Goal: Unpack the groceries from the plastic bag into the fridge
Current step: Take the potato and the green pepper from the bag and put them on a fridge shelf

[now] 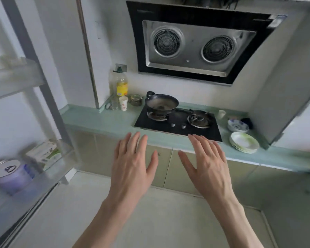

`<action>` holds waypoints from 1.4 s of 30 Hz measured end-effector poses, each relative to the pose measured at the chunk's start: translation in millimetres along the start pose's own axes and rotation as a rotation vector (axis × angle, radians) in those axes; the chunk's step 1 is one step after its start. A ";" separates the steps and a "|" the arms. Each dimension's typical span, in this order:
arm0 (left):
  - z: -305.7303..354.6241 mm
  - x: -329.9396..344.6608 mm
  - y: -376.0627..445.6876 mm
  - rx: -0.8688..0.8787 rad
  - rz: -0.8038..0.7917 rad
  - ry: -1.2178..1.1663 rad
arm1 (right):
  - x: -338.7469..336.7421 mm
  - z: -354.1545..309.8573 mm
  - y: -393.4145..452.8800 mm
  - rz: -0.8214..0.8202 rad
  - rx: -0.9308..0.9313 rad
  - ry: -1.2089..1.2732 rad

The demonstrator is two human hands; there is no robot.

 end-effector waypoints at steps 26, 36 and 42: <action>361.7 206.5 54.9 0.541 -0.185 -0.318 | -82.4 368.3 -147.8 0.153 0.675 -0.149; 486.4 249.2 89.0 0.708 -0.172 -0.395 | -121.8 474.3 -158.4 0.169 0.757 -0.252; 536.7 288.9 125.8 0.751 -0.193 -0.427 | -121.0 532.2 -141.9 0.196 0.816 -0.293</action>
Point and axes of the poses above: each hand's wrist, its own y-axis towards the middle knuckle, its own x-axis out of the palm, z = x × y, the point moved 3 cm from there along y, towards the middle knuckle, and after that the axes turned 7 degrees about -z, right-handed, at the moved point
